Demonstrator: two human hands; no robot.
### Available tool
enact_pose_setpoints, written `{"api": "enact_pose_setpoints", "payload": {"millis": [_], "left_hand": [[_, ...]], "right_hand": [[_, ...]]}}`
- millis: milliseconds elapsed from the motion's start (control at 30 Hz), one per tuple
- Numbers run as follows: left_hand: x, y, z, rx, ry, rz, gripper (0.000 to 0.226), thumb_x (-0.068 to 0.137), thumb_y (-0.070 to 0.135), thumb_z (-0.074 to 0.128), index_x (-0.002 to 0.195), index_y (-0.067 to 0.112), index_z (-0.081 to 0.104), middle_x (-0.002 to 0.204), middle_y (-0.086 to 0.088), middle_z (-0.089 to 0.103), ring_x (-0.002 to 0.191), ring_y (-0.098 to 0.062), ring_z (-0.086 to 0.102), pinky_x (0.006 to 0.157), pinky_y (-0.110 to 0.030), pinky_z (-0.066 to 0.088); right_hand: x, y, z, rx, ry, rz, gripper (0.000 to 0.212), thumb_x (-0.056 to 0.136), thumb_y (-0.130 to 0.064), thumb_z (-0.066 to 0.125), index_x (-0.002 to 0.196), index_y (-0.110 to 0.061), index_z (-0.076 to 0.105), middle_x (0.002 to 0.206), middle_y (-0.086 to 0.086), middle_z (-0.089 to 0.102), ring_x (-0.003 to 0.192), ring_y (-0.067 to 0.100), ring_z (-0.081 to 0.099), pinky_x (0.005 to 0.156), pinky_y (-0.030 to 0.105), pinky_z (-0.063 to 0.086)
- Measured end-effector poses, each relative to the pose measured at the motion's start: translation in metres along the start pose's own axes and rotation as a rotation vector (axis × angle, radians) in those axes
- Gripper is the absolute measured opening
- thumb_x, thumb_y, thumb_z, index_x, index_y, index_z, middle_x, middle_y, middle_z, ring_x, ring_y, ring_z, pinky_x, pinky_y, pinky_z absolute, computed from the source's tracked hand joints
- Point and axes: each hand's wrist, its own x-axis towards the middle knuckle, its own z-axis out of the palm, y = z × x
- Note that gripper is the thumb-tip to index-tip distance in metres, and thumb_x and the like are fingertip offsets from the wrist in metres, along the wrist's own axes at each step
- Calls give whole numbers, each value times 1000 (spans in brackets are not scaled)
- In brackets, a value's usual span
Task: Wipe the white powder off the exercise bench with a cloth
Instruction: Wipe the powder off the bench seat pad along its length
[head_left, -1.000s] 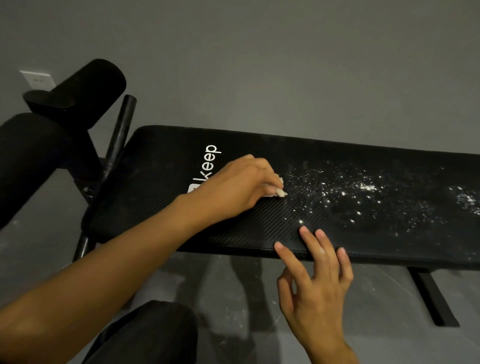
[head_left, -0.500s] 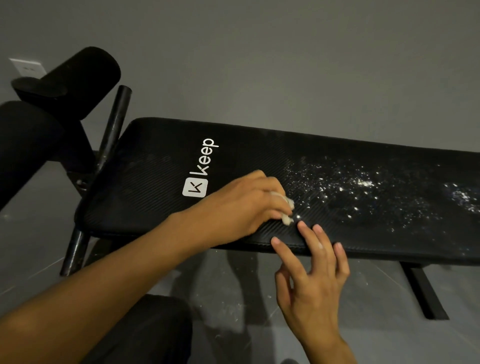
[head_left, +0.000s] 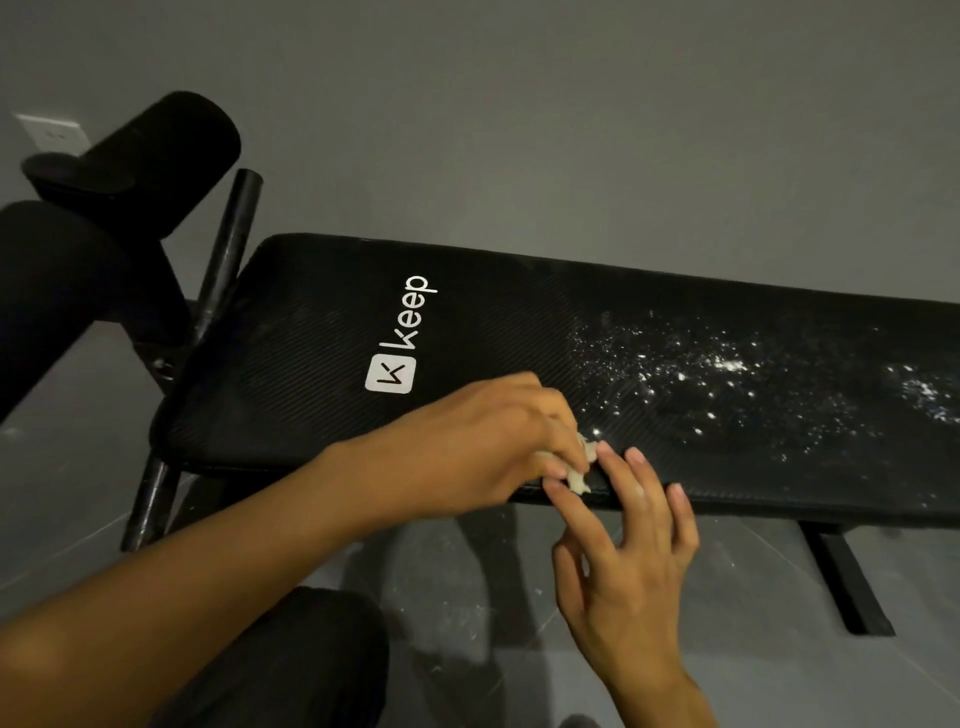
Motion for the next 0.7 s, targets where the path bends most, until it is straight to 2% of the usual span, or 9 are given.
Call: {"api": "enact_pose_setpoints", "payload": {"millis": [133, 300, 400, 467, 567, 633, 700], "left_hand": [[17, -12, 1, 30, 101, -113, 21, 99, 28, 63, 117, 27, 73, 116, 8, 65, 102, -10, 53, 92, -34, 47], [1, -7, 6, -31, 21, 14, 21, 98, 25, 64, 117, 26, 74, 117, 9, 64, 105, -9, 54, 92, -29, 48], [-2, -9, 7, 4, 49, 12, 23, 96, 25, 65, 117, 27, 73, 116, 8, 64, 102, -9, 54, 89, -26, 48], [12, -19, 5, 69, 130, -47, 22, 95, 26, 67, 116, 25, 74, 114, 5, 65, 96, -11, 52, 86, -28, 48], [33, -33, 2, 110, 208, -226, 23, 98, 30, 62, 119, 26, 73, 116, 5, 64, 97, -10, 47, 86, -30, 45], [34, -33, 5, 87, 186, -196, 21, 98, 30, 62, 115, 28, 74, 114, 6, 64, 96, -11, 49, 87, -31, 46], [25, -23, 10, 25, 121, -77, 19, 96, 30, 65, 112, 30, 75, 113, 7, 64, 98, -11, 53, 88, -29, 46]], "right_hand": [[0, -1, 1, -2, 6, 11, 60, 82, -23, 53, 140, -38, 46, 152, 11, 42, 146, 31, 33, 120, 49, 13], [-1, 1, 0, -10, -4, -6, 62, 84, -23, 53, 143, -39, 42, 153, 11, 38, 147, 31, 31, 120, 49, 11], [0, 0, 0, -4, -3, -8, 61, 84, -23, 53, 142, -40, 43, 153, 12, 40, 147, 32, 32, 120, 49, 12], [0, 0, 0, -3, 3, 0, 60, 83, -22, 53, 140, -39, 46, 152, 13, 42, 146, 32, 33, 120, 50, 13], [-1, -2, 0, -3, 4, 9, 61, 82, -21, 54, 139, -39, 47, 152, 13, 43, 146, 31, 34, 119, 50, 14], [-1, -2, 0, 4, 1, 16, 62, 81, -21, 54, 140, -39, 47, 152, 13, 43, 146, 31, 33, 119, 49, 14], [-1, 0, 1, 5, -1, 10, 61, 82, -22, 54, 140, -39, 47, 152, 13, 43, 146, 31, 34, 120, 49, 13]]}}
